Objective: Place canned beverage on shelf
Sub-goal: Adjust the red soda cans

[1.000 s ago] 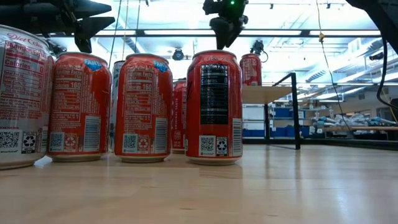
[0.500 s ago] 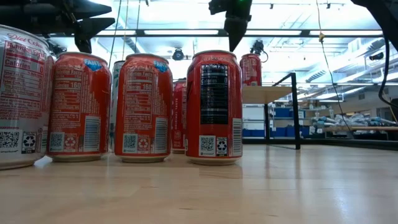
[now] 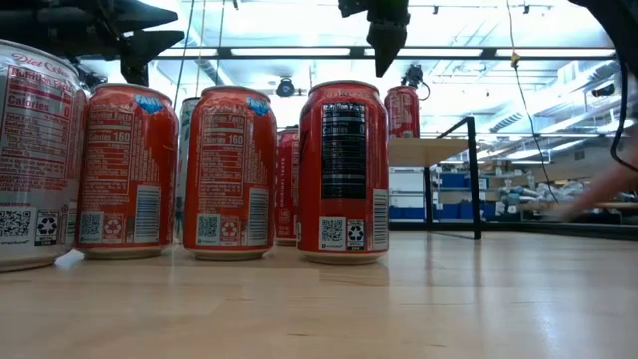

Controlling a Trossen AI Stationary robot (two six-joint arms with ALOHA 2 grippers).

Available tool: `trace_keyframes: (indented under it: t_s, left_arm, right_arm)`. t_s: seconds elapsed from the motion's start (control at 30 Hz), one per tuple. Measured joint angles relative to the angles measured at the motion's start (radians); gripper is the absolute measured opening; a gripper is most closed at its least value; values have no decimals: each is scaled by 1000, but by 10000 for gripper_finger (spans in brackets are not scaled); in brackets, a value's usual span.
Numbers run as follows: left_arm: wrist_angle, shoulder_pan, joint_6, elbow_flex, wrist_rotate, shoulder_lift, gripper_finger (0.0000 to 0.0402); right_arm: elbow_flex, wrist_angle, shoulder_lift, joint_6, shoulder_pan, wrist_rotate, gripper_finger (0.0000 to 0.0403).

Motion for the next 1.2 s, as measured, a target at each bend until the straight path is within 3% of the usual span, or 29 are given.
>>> trace_keyframes:
  t_s: [0.63, 0.77, 1.2]
  left_arm:
    - [-27, 0, -30, 0, 49, 0, 156]
    - [-29, 0, -37, 0, 62, 0, 156]
    - [1, 0, -52, 0, 62, 0, 156]
  right_arm:
    - [-33, 0, -52, 59, 17, 2, 368]
    - [-145, 34, -150, 106, 18, 6, 368]
    - [-691, 489, -433, -9, -23, 1, 368]
